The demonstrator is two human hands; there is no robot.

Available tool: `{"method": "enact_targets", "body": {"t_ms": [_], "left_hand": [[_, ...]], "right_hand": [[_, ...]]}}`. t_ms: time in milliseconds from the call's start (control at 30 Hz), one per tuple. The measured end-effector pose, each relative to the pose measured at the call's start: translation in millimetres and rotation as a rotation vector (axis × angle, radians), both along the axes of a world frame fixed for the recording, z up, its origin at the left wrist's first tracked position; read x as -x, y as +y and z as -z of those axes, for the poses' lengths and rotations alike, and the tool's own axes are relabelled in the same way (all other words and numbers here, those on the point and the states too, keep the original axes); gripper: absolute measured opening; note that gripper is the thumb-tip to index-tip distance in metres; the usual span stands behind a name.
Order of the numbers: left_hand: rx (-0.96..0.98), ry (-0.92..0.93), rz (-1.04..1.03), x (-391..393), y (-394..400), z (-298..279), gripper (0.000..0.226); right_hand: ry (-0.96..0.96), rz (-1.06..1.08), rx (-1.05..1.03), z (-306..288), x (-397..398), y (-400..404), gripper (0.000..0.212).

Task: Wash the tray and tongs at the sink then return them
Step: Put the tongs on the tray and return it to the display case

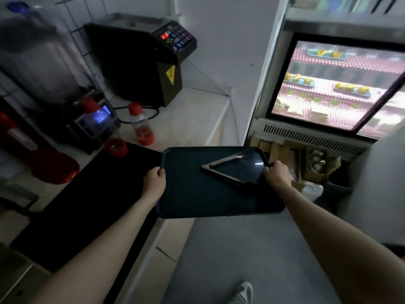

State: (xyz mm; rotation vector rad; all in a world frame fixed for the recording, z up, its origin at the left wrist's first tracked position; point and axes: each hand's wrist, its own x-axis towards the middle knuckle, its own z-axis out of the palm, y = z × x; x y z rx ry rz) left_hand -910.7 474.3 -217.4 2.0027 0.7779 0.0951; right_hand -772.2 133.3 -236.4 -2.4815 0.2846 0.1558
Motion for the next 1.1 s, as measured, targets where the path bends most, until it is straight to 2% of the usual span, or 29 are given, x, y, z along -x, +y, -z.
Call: {"method": "enact_targets", "body": {"t_ms": [300, 500, 733, 1100], "left_hand": [[-0.068, -0.009, 0.143, -122, -109, 0, 0.036], [-0.131, -0.007, 0.254, -193, -173, -2, 0.028], [-0.135, -0.030, 0.296, -261, -224, -8, 0.030], [-0.116, -0.068, 0.418, -426, -284, -11, 0.026]], "right_hand": [[-0.019, 0.154, -0.022, -1, -75, -131, 0.036], [-0.033, 0.254, -0.053, -7, -112, -204, 0.036], [-0.041, 0.311, -0.057, -8, -151, -258, 0.030], [-0.049, 0.438, -0.033, -13, -261, -325, 0.029]]}}
